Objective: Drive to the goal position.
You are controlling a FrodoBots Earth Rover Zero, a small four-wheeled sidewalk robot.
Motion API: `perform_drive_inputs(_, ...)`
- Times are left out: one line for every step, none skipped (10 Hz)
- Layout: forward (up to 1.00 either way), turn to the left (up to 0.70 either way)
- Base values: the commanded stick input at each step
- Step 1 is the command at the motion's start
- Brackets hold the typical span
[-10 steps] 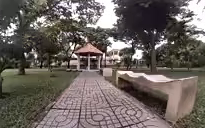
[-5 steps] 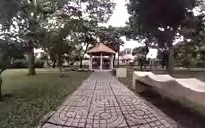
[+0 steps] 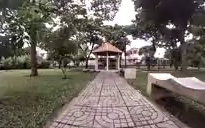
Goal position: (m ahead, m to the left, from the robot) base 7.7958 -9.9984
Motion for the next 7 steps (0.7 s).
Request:
perform_drive_inputs(1.00, 0.00)
perform_drive_inputs(1.00, 0.00)
perform_drive_inputs(1.00, 0.00)
perform_drive_inputs(1.00, 0.00)
perform_drive_inputs(1.00, 0.00)
perform_drive_inputs(1.00, 0.00)
perform_drive_inputs(1.00, -0.16)
